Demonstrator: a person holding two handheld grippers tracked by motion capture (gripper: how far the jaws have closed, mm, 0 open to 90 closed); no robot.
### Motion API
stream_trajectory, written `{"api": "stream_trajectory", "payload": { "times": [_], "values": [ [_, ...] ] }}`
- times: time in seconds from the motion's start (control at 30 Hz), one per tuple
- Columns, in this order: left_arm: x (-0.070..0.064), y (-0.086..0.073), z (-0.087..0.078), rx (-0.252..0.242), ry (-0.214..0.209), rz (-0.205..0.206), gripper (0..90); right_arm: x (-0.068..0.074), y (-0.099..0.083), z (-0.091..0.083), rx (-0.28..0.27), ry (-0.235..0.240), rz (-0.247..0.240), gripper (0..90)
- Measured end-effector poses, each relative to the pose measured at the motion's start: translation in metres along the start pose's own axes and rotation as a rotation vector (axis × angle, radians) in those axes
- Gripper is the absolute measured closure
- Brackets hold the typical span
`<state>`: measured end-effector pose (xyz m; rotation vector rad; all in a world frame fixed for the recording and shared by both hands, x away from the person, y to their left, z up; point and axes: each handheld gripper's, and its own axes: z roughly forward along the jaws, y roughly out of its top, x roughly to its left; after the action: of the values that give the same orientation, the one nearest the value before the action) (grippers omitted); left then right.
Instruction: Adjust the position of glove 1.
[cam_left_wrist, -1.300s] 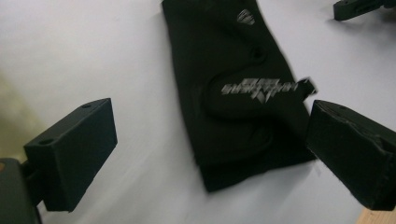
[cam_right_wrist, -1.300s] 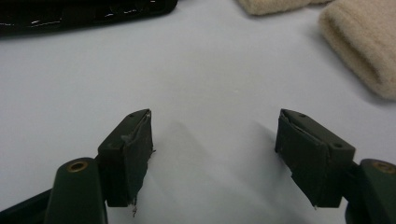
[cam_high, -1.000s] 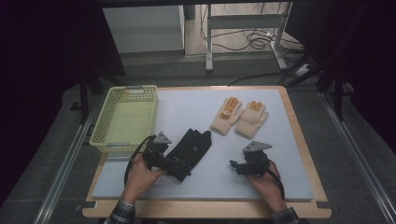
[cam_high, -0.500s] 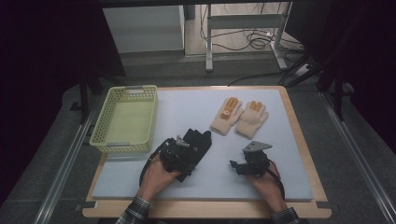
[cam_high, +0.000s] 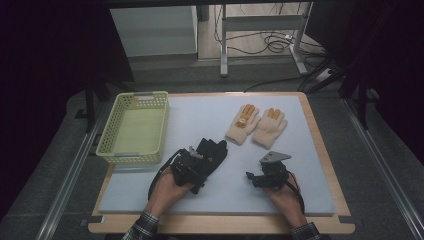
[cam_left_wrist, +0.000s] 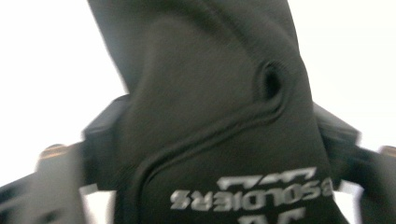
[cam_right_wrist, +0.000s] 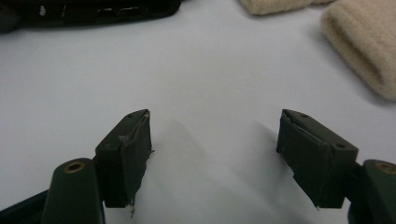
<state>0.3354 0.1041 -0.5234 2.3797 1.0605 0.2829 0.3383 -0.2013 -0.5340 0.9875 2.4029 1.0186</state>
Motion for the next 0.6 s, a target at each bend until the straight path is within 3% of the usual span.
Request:
{"api": "stream_trajectory", "payload": {
  "times": [0.13,0.2,0.23,0.37,0.5,0.6],
  "values": [
    [0.0,0.002,-0.002,0.002,0.025,0.011,48.2,0.0,0.0,0.0,0.0,-0.001,-0.001,25.9],
    [0.001,0.003,-0.002,0.003,0.035,0.019,54.7,0.0,0.0,0.0,0.0,-0.001,-0.001,25.9],
    [0.001,0.004,-0.002,-0.003,0.057,0.023,60.1,0.0,0.0,0.0,0.0,-0.001,-0.001,25.9],
    [0.003,0.004,-0.005,-0.024,0.048,0.029,66.1,0.0,0.0,0.0,0.0,0.0,-0.001,25.9],
    [0.01,0.007,-0.009,-0.052,0.018,0.004,67.0,0.0,0.0,0.0,0.0,-0.001,0.0,25.9],
    [0.012,0.011,-0.016,-0.072,0.027,-0.002,66.9,0.0,0.0,0.0,0.0,-0.001,-0.001,25.9]
  ]
}}
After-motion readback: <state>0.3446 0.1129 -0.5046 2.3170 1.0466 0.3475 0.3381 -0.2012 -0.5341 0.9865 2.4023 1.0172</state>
